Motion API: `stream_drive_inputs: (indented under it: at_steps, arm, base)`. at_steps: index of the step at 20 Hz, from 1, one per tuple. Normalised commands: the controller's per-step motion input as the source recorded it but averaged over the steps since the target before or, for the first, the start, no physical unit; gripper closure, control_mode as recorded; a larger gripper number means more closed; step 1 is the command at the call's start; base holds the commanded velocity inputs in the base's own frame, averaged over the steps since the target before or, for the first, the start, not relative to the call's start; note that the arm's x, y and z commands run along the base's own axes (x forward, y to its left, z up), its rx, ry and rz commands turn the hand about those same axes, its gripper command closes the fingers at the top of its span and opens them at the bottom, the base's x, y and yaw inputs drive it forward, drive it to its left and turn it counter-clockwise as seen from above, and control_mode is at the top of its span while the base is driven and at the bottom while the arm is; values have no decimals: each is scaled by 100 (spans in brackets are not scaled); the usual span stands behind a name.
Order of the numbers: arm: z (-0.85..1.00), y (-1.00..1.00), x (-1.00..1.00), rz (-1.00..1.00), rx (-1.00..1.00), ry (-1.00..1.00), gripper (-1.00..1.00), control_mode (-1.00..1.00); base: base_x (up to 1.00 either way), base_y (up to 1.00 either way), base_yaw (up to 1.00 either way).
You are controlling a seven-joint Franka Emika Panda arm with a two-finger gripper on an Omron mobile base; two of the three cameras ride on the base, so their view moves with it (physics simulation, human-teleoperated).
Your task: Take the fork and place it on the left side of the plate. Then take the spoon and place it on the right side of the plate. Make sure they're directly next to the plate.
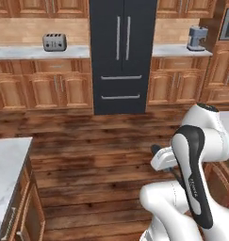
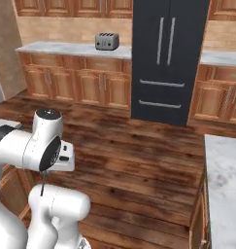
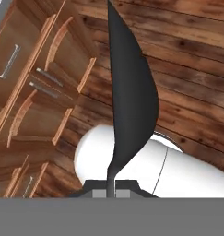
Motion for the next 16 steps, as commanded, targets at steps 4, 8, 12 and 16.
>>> stream_drive_inputs:
  at_steps: [4,8,12,16]
  arm:
    - [0,0,0,0,0,0,100,100]
    - [0,0,0,0,0,0,100,100]
    - [0,0,0,0,0,0,100,100]
    - [0,0,0,0,0,0,100,100]
  base:
    - [33,-10,-68]
    - [96,31,-49]
    - [100,50,-42]
    - [100,63,-41]
